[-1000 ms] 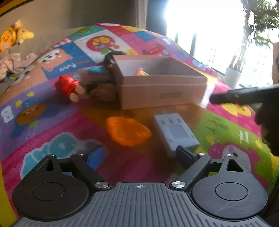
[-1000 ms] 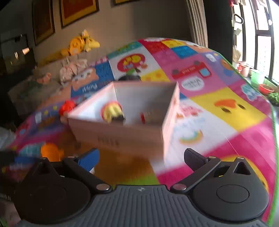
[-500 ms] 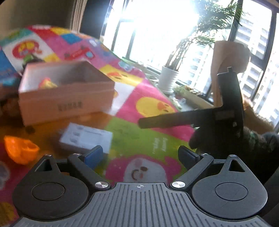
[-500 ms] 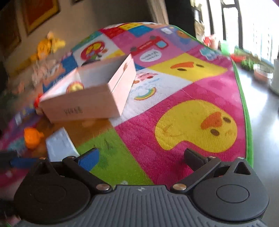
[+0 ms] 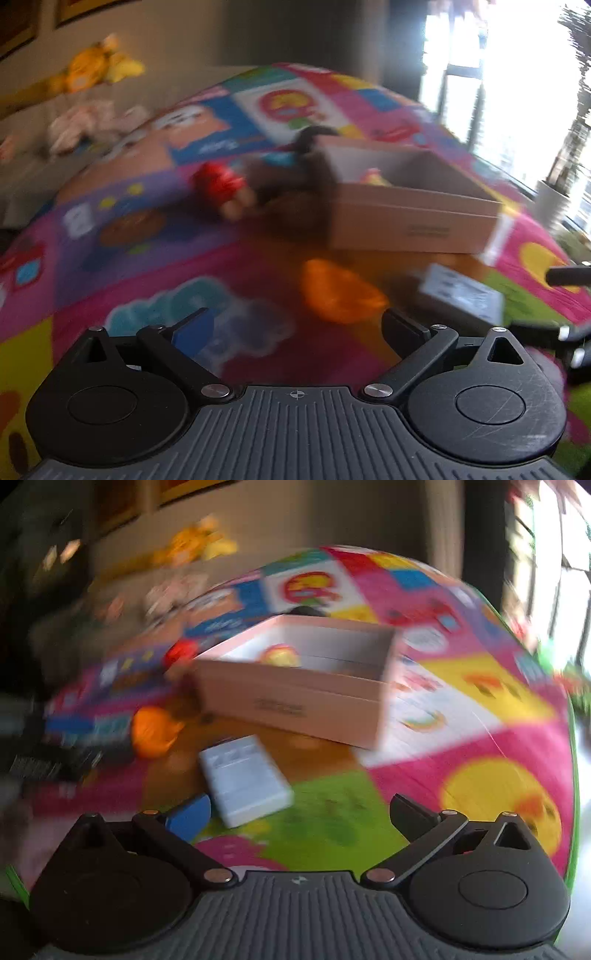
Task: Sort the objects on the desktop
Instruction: 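Grasp the white card reader with the right gripper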
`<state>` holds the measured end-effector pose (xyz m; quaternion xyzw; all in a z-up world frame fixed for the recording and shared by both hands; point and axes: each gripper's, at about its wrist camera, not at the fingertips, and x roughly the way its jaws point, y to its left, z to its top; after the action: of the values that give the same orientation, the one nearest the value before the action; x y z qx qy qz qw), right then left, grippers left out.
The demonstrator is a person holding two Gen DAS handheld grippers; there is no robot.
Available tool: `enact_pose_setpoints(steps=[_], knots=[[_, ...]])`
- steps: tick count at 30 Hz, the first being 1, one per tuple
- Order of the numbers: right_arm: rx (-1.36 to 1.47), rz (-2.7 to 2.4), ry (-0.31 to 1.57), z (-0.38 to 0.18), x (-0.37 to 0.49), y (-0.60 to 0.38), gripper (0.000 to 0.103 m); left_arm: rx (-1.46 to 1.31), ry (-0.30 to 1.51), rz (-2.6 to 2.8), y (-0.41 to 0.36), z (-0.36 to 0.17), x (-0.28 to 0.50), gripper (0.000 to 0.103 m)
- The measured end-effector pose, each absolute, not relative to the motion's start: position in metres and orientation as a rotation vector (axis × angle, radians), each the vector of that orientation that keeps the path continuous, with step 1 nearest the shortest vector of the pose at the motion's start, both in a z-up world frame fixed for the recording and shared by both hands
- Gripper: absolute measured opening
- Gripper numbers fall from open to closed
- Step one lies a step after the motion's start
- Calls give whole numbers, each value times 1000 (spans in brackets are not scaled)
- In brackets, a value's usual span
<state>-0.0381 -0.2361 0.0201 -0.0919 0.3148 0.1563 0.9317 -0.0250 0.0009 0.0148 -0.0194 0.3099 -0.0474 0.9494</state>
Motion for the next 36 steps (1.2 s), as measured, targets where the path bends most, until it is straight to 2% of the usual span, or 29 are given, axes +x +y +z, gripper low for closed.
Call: enact_pose_setpoints(steps=[6,11,19,28,30,36], knots=[[-394,-61,586,10,-15,-225,103,-83,618,-87,12,10,-28,101],[-156,117,607,36,-17,-240,103,-111,622,-104,14,7,-30,102],[-224,250,654,19,14,-190,103,-137,597,-107,17,8,-37,102],[-167,235,712,2,40,-193,103,-150,605,-118,17,7,-36,102],[-179,253,696,4,37,-193,92,-139,603,-134,15,8,-36,102],[-190,251,640,18,11,-203,92,18,573,-214,-8,13,-27,102]])
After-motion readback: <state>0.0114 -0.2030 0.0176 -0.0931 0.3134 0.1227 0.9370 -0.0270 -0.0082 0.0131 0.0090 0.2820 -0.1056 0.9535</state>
